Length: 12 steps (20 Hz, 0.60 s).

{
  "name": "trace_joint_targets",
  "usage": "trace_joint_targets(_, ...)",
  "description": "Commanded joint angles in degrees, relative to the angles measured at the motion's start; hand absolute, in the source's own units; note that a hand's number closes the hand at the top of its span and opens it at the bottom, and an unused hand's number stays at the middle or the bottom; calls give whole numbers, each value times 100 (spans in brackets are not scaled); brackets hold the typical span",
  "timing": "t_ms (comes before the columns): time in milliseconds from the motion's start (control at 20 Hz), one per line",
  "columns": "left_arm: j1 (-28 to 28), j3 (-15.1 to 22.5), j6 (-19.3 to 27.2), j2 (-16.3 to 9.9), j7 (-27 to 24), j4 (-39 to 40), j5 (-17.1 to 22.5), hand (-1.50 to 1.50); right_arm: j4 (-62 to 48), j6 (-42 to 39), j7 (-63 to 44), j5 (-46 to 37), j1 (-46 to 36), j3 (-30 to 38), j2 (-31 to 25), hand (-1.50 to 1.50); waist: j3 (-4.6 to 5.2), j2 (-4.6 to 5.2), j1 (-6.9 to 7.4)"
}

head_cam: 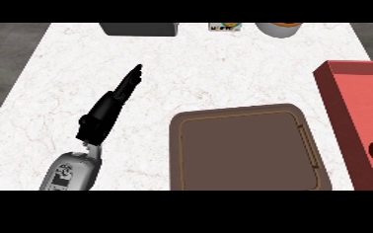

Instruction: Pick the bell pepper from the tray and place it in the cardboard box

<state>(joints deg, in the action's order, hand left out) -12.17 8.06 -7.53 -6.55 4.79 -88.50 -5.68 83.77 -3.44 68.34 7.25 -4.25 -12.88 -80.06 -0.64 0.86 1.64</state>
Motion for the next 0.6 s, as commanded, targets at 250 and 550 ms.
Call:
trace_joint_targets(250,-60,96,-152,34,-121,151,27,0,-848,-710,1652,-840,124,-746,264,-150,20,83,246)
trace_joint_targets(550,-188,15,-195,-22,-18,138,63,0,-892,-847,1672,-991,43,-1181,521,-150,16,54,279)
